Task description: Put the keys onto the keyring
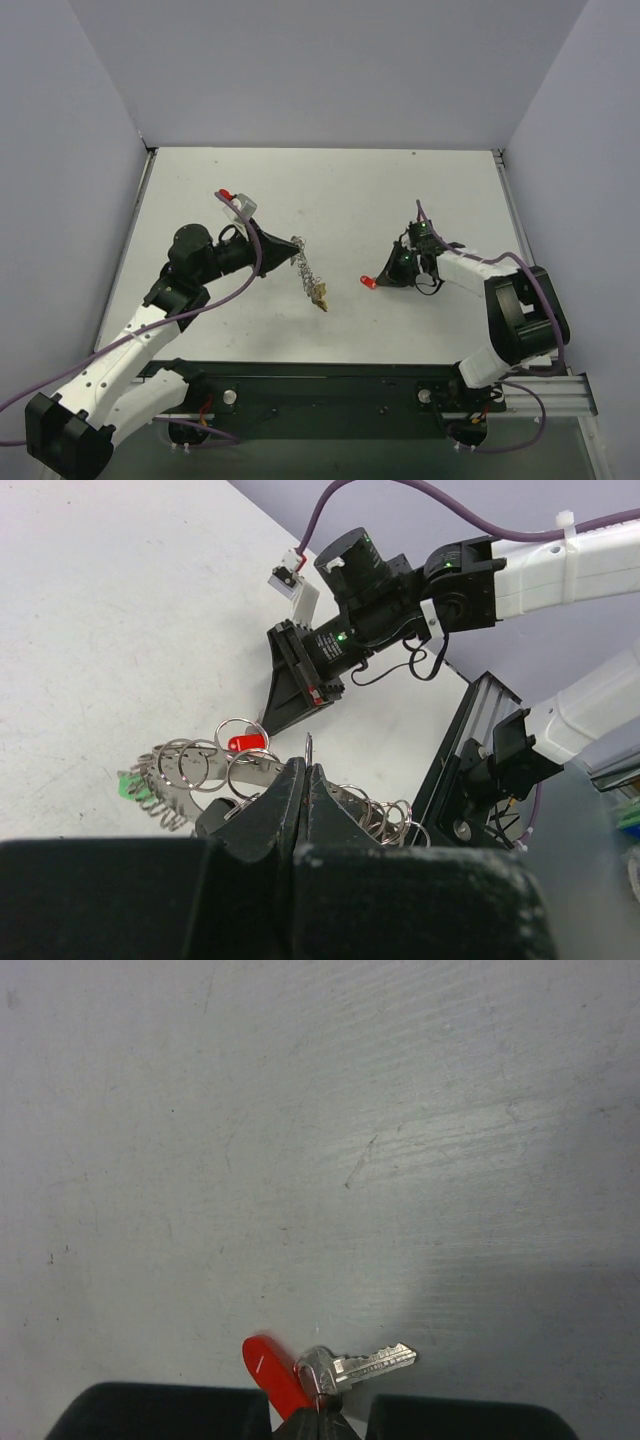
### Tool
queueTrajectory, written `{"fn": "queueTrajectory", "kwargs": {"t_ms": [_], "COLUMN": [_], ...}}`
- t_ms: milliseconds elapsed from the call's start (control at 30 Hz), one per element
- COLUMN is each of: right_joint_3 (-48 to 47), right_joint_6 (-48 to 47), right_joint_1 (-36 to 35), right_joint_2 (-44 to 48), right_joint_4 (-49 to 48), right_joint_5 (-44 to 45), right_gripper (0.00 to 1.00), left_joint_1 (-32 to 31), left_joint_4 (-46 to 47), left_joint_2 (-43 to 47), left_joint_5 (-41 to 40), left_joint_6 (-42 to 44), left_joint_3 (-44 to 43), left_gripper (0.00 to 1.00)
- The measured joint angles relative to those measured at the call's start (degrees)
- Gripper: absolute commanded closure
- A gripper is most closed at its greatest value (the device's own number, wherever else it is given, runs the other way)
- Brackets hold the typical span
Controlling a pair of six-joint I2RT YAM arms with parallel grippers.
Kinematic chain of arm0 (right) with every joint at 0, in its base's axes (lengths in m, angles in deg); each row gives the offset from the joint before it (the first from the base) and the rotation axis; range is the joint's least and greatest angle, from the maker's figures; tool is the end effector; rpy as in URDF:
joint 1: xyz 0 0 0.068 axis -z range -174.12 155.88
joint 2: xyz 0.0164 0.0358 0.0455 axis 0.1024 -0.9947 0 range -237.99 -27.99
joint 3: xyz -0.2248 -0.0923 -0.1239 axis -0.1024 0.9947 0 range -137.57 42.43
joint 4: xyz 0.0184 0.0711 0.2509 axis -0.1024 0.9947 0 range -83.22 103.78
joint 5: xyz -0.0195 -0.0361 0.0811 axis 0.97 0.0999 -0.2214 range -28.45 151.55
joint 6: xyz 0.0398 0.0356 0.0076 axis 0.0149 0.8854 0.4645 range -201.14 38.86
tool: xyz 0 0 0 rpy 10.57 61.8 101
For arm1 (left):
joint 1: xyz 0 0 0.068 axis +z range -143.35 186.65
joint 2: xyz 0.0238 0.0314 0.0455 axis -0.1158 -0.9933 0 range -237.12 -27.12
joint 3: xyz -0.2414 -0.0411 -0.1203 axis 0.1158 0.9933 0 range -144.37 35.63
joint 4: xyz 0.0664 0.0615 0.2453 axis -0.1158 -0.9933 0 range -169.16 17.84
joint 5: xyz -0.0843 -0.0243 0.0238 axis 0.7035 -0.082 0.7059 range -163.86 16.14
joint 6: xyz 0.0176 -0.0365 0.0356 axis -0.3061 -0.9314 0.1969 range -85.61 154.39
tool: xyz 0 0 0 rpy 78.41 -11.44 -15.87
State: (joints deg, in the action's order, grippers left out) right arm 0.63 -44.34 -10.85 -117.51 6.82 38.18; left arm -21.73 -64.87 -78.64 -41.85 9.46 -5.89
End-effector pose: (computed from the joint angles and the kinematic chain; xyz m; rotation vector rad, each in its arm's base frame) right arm 0.2819 0.0996 0.1576 0.2402 2.5096 0.9015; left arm 0.1772 -0.1171 0.3318 0.5099 1.6651 -1.1492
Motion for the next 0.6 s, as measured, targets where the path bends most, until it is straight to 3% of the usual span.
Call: {"fn": "queueTrajectory", "kwargs": {"t_ms": [333,600], "right_joint_3": [0.0,0.0], "right_joint_6": [-7.5,-15.8], "right_joint_1": [-2.4,-4.2], "right_joint_2": [10.4,24.1], "right_joint_4": [0.2,-3.2], "right_joint_5": [-0.2,-6.6], "right_gripper": [1.00,1.00], "left_joint_1": [0.0,0.1], "left_joint_4": [0.0,-0.8], "left_joint_2": [0.3,1.6], "left_joint_5": [0.0,0.0], "left_joint_6": [0.1,2.1], "left_joint_3": [0.1,0.0], "left_gripper": [1.00,1.00]}}
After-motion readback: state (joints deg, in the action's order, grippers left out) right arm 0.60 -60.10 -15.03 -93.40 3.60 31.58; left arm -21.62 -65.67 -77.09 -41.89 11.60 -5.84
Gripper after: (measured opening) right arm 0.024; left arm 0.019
